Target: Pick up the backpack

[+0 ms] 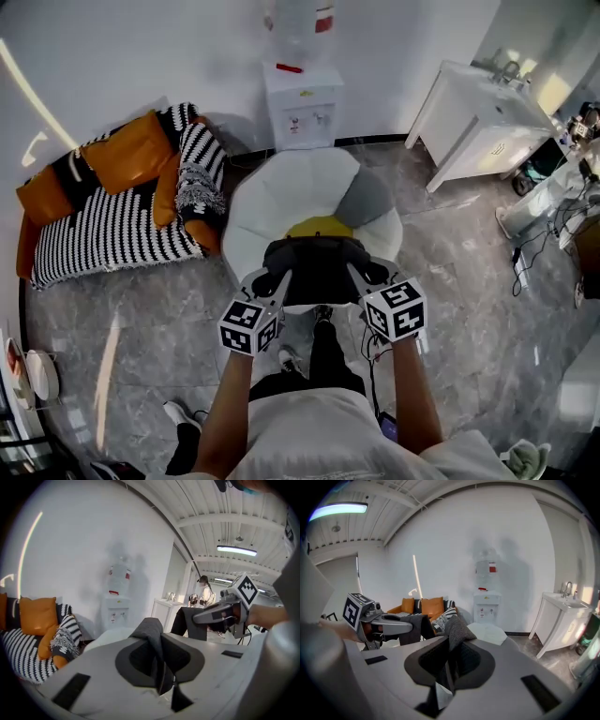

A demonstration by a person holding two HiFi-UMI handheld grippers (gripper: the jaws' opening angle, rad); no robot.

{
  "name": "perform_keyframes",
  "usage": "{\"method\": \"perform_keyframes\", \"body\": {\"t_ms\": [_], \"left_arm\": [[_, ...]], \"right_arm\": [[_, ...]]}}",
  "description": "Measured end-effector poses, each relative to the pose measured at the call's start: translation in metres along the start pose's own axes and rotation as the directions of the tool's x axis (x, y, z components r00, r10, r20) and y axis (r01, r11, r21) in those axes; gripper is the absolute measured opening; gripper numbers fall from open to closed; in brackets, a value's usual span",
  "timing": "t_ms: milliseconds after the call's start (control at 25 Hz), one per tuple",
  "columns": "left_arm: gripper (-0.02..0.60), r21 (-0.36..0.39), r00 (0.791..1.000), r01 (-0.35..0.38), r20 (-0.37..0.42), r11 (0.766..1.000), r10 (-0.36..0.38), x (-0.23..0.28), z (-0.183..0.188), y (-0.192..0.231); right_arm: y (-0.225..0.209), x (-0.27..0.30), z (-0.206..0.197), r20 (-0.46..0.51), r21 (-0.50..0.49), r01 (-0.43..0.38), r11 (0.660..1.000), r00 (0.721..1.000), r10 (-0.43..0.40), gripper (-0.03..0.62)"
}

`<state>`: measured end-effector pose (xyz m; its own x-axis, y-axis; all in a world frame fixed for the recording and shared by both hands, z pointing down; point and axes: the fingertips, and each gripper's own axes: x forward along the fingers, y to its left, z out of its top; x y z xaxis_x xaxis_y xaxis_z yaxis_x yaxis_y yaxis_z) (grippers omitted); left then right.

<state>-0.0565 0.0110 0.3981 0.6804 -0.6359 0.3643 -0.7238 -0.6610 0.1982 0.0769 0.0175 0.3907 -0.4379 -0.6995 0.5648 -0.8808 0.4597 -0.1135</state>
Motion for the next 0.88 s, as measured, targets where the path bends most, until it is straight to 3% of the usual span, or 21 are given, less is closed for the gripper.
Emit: {"method": "perform_keyframes", "body": {"t_ms": [880], "left_arm": [[0.032, 0.059, 0.993, -0.008, 0.12, 0.998, 0.001, -0.058, 0.075, 0.001]], "right_arm": [[0.05, -0.044, 0.067, 0.152, -0.056, 0.029, 0.998, 0.988, -0.021, 0.032]]}}
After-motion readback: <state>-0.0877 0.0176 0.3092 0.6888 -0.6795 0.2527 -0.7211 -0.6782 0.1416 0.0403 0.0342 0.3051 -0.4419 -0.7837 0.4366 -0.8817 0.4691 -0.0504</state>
